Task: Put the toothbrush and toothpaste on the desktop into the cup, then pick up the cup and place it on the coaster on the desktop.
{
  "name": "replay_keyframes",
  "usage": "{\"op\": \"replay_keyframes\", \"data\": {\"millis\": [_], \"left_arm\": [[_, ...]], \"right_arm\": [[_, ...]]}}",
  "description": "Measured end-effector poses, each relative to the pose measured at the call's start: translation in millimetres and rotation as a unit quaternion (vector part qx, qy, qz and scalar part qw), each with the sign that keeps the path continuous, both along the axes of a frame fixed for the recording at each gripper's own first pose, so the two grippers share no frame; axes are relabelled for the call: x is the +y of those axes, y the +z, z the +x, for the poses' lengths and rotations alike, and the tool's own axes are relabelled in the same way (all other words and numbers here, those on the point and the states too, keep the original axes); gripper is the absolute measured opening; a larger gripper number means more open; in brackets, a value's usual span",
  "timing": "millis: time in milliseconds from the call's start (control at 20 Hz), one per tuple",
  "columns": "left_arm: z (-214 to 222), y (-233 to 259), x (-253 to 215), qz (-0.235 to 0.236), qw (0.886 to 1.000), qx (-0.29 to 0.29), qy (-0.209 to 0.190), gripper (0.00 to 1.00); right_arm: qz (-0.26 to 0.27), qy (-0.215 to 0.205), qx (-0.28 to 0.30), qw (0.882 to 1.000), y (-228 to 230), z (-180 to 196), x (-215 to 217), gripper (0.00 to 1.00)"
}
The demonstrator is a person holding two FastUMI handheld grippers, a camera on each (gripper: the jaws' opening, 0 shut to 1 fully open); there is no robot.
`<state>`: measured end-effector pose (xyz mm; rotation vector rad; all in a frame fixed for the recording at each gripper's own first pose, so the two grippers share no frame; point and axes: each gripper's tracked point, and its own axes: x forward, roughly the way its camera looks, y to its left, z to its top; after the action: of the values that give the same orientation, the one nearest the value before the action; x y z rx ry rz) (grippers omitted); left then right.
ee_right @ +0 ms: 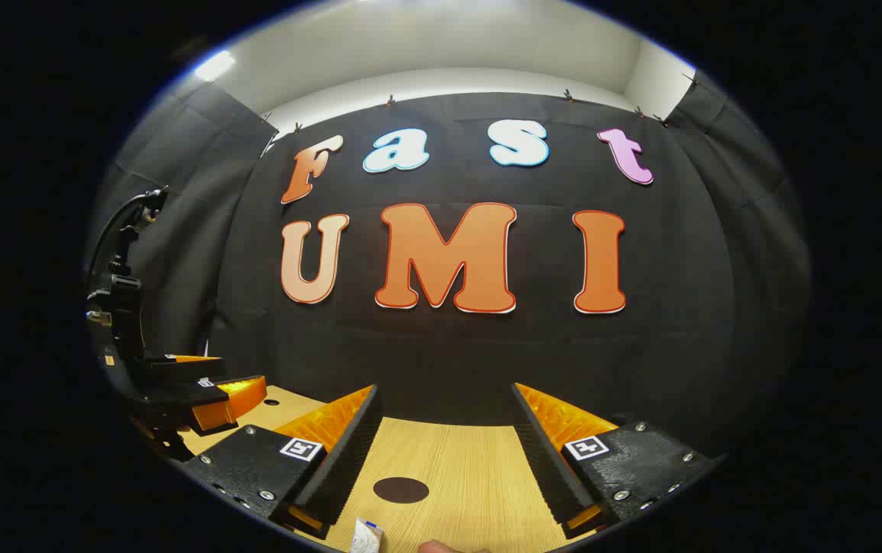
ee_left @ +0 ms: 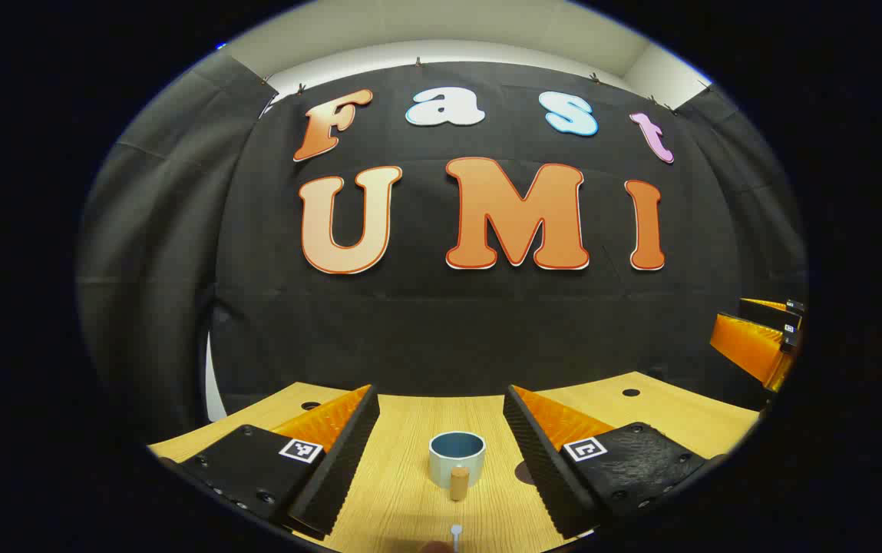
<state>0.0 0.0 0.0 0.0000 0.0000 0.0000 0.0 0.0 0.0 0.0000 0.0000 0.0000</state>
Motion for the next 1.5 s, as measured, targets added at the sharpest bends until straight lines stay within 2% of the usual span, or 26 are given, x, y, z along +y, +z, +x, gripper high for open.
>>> {"op": "replay_keyframes", "data": {"millis": [1000, 1250, 1500], "left_arm": [[-1.8, 4.3, -7.0, -0.009, 1.000, -0.002, -0.008, 0.98], [-2.6, -9.3, -7.2, -0.020, 1.000, 0.021, -0.008, 1.00], [-3.2, -39.2, -12.0, -0.013, 0.997, 0.079, -0.019, 0.99]], "right_arm": [[0.009, 0.007, 0.015, 1.000, -8.7, -3.0, 0.2, 0.99], [0.010, 0.012, 0.049, 0.999, -29.6, -4.8, 2.9, 0.99], [0.017, 0.026, 0.092, 0.995, -56.9, -8.1, 13.2, 1.00]]}}
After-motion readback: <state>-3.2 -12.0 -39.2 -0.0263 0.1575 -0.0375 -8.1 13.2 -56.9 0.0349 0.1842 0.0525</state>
